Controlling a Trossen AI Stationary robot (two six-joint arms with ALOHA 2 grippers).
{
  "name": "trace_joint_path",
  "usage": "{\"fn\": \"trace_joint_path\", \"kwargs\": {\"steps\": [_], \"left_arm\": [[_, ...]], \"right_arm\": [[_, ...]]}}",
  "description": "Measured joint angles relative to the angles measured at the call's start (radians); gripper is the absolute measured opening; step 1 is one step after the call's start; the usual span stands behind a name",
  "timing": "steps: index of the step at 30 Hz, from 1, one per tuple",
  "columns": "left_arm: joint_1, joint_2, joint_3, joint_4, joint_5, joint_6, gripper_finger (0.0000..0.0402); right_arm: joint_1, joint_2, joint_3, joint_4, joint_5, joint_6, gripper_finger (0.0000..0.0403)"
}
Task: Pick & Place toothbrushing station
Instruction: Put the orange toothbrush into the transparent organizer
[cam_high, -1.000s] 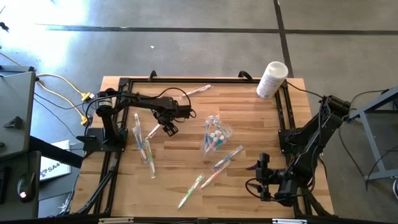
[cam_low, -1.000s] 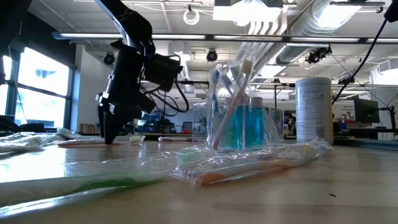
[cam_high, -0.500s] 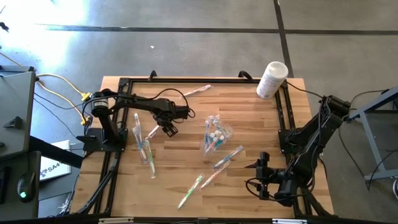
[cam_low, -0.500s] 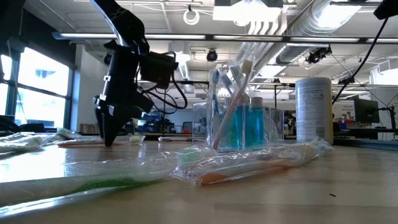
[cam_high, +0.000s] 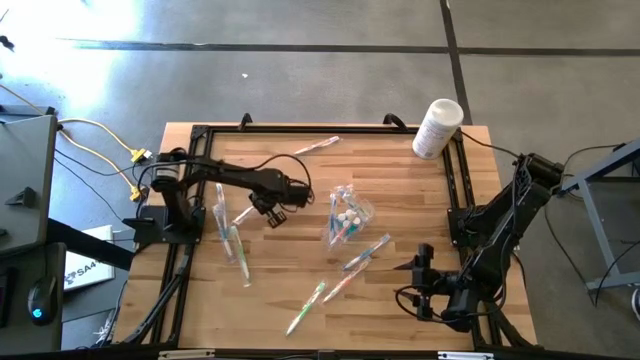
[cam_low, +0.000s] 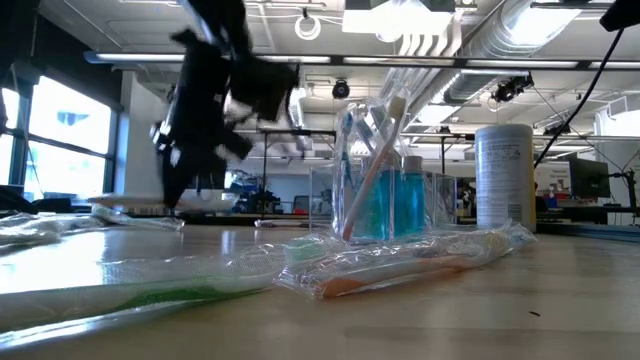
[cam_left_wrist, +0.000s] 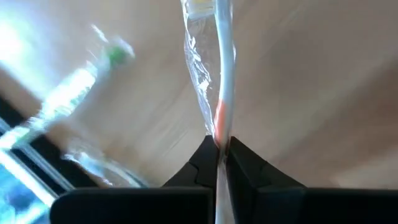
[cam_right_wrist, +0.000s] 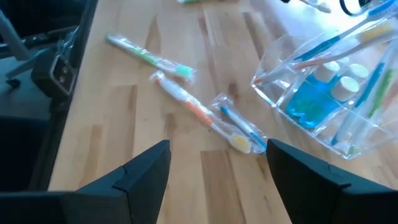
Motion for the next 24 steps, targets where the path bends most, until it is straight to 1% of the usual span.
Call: {"fn": "trace_joint_path", "kwargs": {"steps": [1,3,6,8,10,11,13,15,17,19,20,22,24], "left_arm": [[-0.027,-0.015,0.039,-0.034,-0.032,-0.024,0.0008],[-0.086,-0.033,0.119,-0.171,-0.089,-0.080,0.0008],[-0.184,-0.052,0.252,-0.250,-0.142,-0.154,0.0005],[-0.265,-0.069,0.338,-0.256,-0.169,-0.172,0.0004],[-0.349,-0.096,0.392,-0.195,-0.214,-0.169,0.0005],[-0.389,-0.103,0.403,-0.149,-0.245,-0.152,0.0006],[-0.461,-0.128,0.401,0.030,-0.303,-0.094,0.0006],[-0.524,-0.146,0.373,0.171,-0.356,-0.026,0.0006],[-0.568,-0.146,0.341,0.371,-0.409,0.069,0.0005],[-0.590,-0.144,0.289,0.525,-0.452,0.163,0.0005],[-0.593,-0.144,0.255,0.618,-0.457,0.207,0.0005],[-0.579,-0.142,0.172,0.850,-0.442,0.283,0.0005],[-0.550,-0.142,0.073,1.033,-0.422,0.347,0.0004]], "right_arm": [[0.000,0.000,0.000,-0.003,0.018,0.000,0.0259],[0.000,0.000,0.000,-0.016,0.060,0.008,0.0259],[0.000,0.000,0.000,-0.056,0.103,0.048,0.0259],[0.000,-0.001,0.000,-0.095,0.114,0.089,0.0259],[0.000,0.000,0.000,-0.126,0.114,0.124,0.0259],[0.000,0.000,0.000,-0.138,0.115,0.144,0.0259],[0.000,0.000,0.000,-0.163,0.114,0.177,0.0259],[0.000,0.000,-0.001,-0.164,0.115,0.184,0.0259],[0.002,-0.001,-0.016,-0.145,0.116,0.184,0.0259],[0.003,-0.001,-0.037,-0.136,0.133,0.186,0.0259],[0.003,-0.001,-0.047,-0.133,0.140,0.195,0.0259],[0.002,-0.001,-0.067,-0.135,0.152,0.209,0.0259],[0.002,-0.001,-0.080,-0.128,0.160,0.212,0.0259]]}}
